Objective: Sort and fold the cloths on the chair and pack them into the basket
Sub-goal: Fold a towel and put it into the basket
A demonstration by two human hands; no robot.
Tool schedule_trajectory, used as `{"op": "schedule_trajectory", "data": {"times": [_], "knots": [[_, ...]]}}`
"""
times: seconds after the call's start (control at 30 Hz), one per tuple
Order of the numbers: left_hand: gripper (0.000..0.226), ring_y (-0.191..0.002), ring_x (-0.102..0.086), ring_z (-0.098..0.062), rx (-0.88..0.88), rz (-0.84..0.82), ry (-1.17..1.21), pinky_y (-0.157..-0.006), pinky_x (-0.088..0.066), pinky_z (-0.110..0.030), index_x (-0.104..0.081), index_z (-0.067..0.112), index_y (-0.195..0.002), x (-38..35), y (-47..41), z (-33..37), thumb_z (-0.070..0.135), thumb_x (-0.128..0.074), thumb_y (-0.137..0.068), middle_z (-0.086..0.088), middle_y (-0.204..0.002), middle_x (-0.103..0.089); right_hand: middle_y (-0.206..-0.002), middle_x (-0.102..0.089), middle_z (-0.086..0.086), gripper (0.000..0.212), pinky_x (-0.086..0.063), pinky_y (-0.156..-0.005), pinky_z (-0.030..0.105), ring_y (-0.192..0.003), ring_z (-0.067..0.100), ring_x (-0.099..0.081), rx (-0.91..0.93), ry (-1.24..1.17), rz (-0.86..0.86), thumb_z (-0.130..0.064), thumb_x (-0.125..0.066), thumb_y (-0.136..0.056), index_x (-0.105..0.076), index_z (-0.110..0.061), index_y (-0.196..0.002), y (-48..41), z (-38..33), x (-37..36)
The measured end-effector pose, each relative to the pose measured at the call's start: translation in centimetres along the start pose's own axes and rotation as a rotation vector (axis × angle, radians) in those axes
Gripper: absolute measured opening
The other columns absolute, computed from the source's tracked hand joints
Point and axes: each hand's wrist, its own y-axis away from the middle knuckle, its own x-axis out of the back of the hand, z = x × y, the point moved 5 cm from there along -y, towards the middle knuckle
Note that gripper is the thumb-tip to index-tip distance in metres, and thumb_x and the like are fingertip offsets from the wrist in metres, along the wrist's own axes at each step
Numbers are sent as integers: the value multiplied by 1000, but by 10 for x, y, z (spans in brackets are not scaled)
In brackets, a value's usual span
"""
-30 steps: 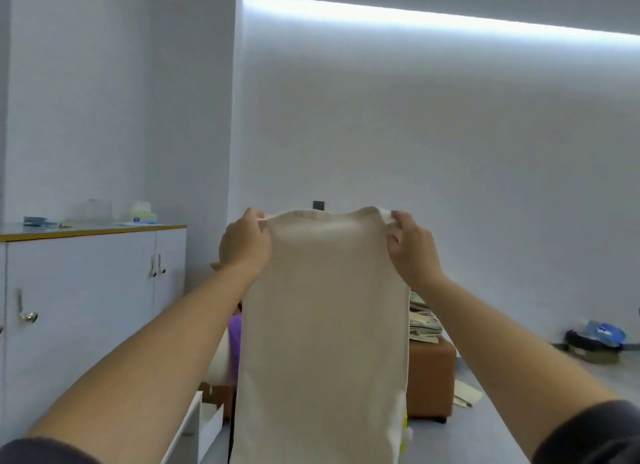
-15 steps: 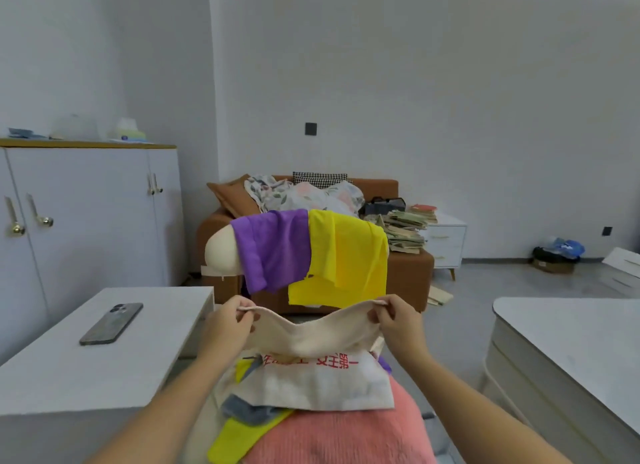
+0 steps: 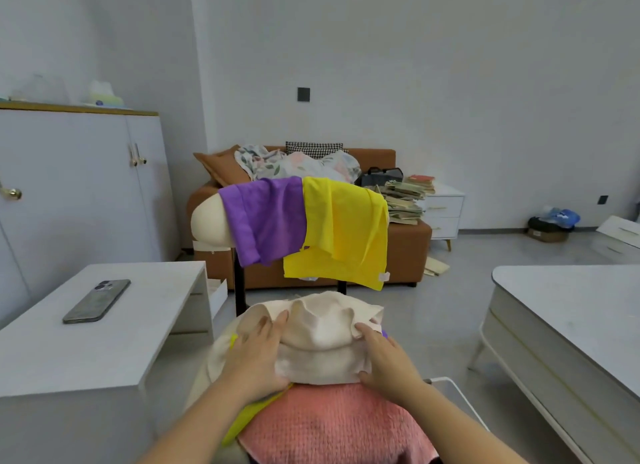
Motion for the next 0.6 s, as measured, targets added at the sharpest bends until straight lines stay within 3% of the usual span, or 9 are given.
{"op": "schedule_trajectory", "data": {"times": [0.1, 0.13, 0.2, 0.27, 0.33, 0.43, 0.5, 0.6], "knots": [[118, -126, -49, -23, -72, 67, -152, -89, -47, -49, -9, 20, -147, -8, -8, 6, 50, -63, -46, -2, -129, -55, -133, -45, -4, 76, -24, -113, 36, -130, 19, -40, 65, 148, 51, -33, -53, -82, -14, -21, -146, -6, -1, -4], [112, -124, -51, -22, -77, 90, -154, -89, -47, -49, -15, 21, -147, -7, -9, 8, 51, -60, -49, -1, -128, -56, -134, -44, -3, 79, -22, -114, 37, -132, 20, -37, 76, 187, 42, -35, -52, -80, -10, -21, -146, -8, 0, -7], [84, -125, -46, -22, -37, 97, -60, -98, -38, -44, -26, 24, -145, 1, -17, 8, 47, -50, -68, 2, -133, -50, -138, -40, -2, 90, -17, -116, 38, -136, 24, -30, 98, 205, 10, -38, -53, -73, -8, -20, -148, -10, 1, -10], [47, -105, -53, -21, 15, 173, 36, -83, -41, -34, -46, 26, -125, 13, -25, 5, 39, -47, -80, 3, -115, -57, -136, -43, -4, 88, -17, -116, 33, -134, 21, -33, 105, 164, 42, -37, -55, -72, -15, -19, -148, -14, 0, -6], [21, -86, -57, -19, 38, 307, 93, -66, -40, -32, -54, 25, -99, 27, -32, 5, 36, -44, -84, 4, -95, -60, -128, -53, -6, 69, -27, -104, 26, -125, 18, -44, 86, 55, 155, -30, -54, -77, -31, -21, -142, -22, -3, 8], [16, -77, -54, -18, 154, 353, 149, -61, -36, -32, -54, 23, -92, 33, -44, -4, 35, -45, -89, 4, -89, -58, -102, -66, -1, 47, -39, -70, 28, -92, 21, -60, 4, -163, 291, -17, -56, -79, -53, -23, -125, -39, -5, 31], [18, -87, -56, -20, 259, 340, 117, -66, -38, -32, -52, 23, -99, 33, -52, -11, 37, -46, -90, 2, -99, -58, -88, -66, -5, 37, -43, -63, 28, -80, 16, -61, -48, -376, 340, -7, -58, -77, -61, -23, -110, -50, -4, 40], [40, -109, -49, -30, 305, 387, -23, -84, -42, -42, -52, 23, -114, 31, -64, -13, 33, -63, -77, -8, -118, -49, -79, -63, -17, 28, -39, -60, 12, -74, -3, -57, -86, -608, 441, 1, -55, -80, -64, -24, -89, -66, -6, 49]]}}
